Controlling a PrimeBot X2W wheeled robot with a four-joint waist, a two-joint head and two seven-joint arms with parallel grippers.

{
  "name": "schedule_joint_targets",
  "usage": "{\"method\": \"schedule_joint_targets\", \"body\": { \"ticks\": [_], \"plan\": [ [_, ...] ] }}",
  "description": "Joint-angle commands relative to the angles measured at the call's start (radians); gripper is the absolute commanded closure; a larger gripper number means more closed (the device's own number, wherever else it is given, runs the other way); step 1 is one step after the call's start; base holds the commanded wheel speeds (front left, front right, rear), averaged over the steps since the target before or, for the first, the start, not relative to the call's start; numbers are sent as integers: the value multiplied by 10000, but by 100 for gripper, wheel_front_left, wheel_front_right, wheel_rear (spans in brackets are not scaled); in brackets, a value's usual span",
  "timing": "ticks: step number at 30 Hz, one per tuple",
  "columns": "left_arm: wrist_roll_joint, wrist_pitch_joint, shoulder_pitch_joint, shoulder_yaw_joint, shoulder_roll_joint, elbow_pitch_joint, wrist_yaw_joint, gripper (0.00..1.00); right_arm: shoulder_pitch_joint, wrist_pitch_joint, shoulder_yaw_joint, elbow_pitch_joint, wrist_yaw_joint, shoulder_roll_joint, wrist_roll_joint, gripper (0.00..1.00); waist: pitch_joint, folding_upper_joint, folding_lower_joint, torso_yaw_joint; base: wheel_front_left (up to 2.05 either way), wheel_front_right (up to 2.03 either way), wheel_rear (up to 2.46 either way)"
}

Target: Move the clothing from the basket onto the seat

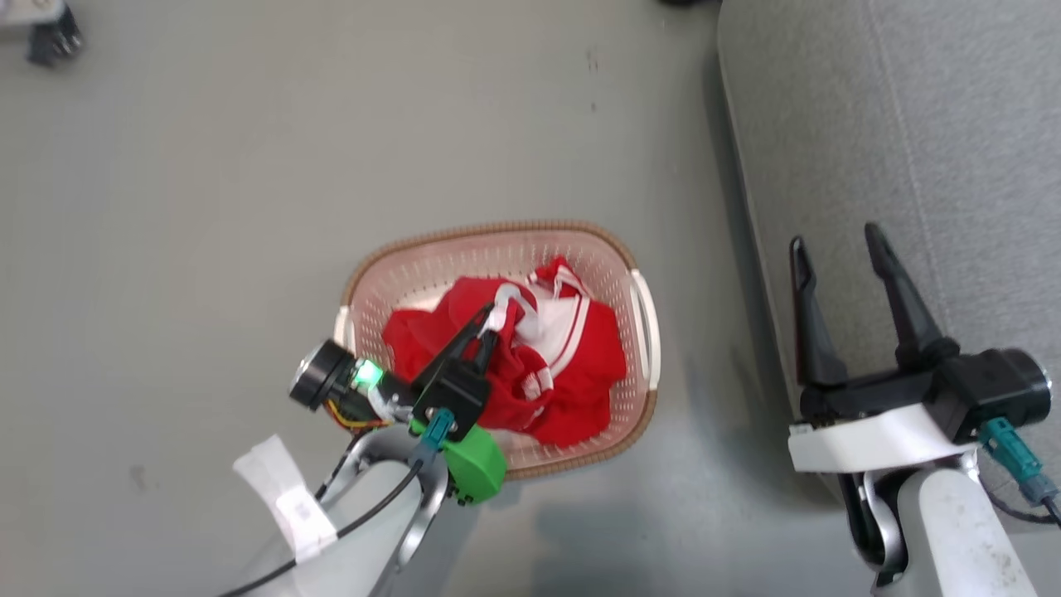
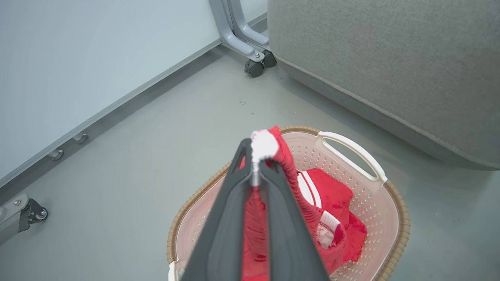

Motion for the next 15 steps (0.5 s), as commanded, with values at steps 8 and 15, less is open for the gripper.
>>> {"method": "schedule_joint_targets", "body": {
  "ticks": [8,15],
  "plan": [
    [-248,-7,2040,1274,39,-1409,303,100,1189,1,342,467,1,-32,204,0,-3671,0,1,170,0,0,0],
    [-217,-9,3209,2274,-54,-2503,312,100,1887,1,796,788,1,-32,329,0,-4562,0,1,108,0,0,0]
  ]
}}
